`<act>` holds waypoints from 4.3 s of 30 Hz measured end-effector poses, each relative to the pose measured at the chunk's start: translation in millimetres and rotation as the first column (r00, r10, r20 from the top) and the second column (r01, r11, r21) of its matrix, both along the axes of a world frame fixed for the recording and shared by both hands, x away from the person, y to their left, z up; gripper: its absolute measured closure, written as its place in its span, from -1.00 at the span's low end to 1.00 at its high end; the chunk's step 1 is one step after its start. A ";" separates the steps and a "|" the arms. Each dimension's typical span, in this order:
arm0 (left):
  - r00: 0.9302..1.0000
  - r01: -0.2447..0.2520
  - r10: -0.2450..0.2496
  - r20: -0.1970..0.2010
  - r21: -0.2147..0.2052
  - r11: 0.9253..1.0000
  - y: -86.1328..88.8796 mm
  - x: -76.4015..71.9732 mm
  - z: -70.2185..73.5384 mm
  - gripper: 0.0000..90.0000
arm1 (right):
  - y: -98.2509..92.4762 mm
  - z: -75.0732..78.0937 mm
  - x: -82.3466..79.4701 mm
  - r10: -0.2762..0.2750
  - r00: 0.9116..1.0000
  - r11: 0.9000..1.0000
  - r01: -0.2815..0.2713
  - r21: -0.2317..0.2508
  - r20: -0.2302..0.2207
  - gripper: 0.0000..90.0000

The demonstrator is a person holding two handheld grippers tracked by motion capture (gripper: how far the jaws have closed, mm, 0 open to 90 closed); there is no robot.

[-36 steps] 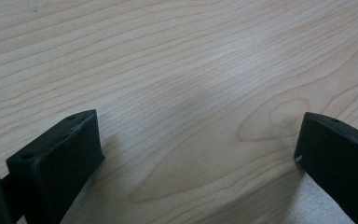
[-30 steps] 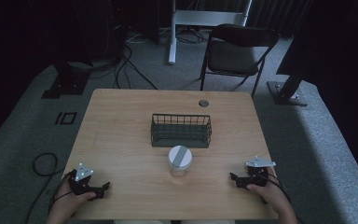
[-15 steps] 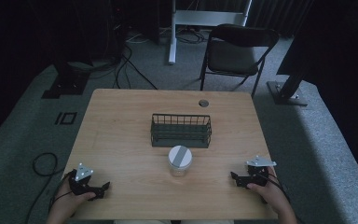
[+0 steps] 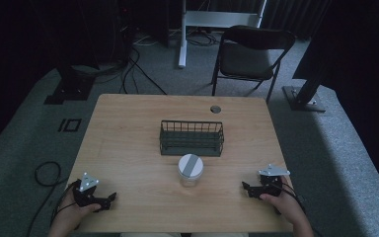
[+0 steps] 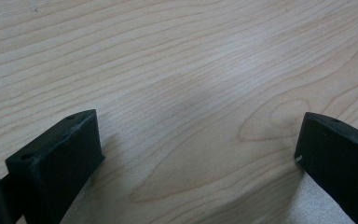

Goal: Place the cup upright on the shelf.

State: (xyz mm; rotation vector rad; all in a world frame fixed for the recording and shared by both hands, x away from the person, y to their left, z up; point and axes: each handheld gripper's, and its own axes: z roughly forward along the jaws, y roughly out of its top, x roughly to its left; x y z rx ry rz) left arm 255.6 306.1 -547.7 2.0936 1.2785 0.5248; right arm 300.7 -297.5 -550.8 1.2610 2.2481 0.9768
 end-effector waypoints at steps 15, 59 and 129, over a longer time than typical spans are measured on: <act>1.000 -0.001 0.001 0.000 0.000 1.000 -0.1 -0.1 0.0 -0.98 | 20.4 13.6 0.0 0.085 0.995 0.996 -0.086 0.038 0.046 -0.75; 1.000 0.000 0.000 0.000 0.000 1.000 0.0 0.0 0.0 -0.98 | 112.3 22.6 -3.2 0.316 0.942 0.938 -0.327 0.113 0.110 -0.75; 1.000 0.000 0.000 0.000 0.000 1.000 0.1 0.0 0.1 -0.98 | 213.3 11.6 -13.3 -0.052 0.963 0.974 -0.009 0.226 0.264 -0.70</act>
